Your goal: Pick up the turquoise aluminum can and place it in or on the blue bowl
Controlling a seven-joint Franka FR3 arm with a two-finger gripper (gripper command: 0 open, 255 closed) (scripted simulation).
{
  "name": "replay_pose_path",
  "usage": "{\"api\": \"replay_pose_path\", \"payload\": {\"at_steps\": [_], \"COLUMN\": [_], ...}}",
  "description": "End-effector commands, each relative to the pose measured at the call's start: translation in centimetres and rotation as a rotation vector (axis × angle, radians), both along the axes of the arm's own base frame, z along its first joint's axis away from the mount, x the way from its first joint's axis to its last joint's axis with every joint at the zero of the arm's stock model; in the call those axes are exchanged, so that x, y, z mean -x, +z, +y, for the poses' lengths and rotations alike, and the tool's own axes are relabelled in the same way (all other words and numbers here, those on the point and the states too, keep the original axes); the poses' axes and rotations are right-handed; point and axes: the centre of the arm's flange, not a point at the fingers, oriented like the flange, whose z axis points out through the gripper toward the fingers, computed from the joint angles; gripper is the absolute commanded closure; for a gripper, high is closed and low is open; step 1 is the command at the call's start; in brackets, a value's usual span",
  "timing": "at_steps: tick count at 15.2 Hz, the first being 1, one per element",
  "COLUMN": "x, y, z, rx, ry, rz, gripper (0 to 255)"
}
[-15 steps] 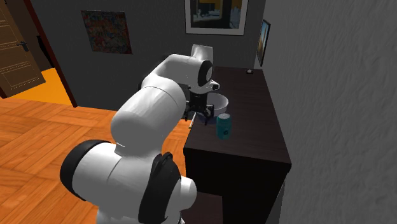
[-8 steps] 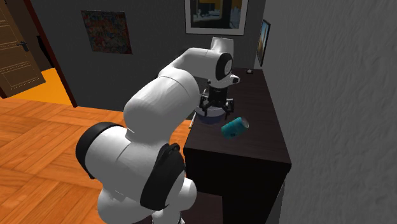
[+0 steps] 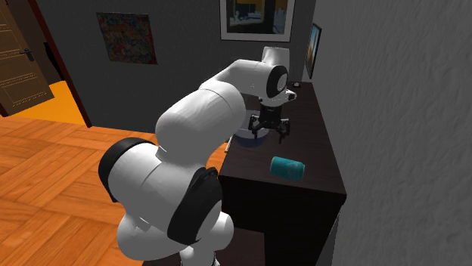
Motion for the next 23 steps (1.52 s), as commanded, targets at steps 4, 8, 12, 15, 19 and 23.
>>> {"api": "replay_pose_path", "payload": {"at_steps": [4,8,12,15,19,23], "x": [0.1,0.1,0.1,0.1,0.1,3.1], "y": [-2.0,-2.0,-2.0,-2.0,-2.0,-2.3], "z": [-0.1,-0.1,-0.1,-0.1,-0.1,0.2], "rx": [0.001,0.001,0.0,0.0,0.0,0.04], "ry": [0.0,0.0,0.0,0.0,0.0,0.295], "rz": [0.0,0.0,0.0,0.0,0.0,-0.02], "gripper": [0,0,255,255,255,0]}}
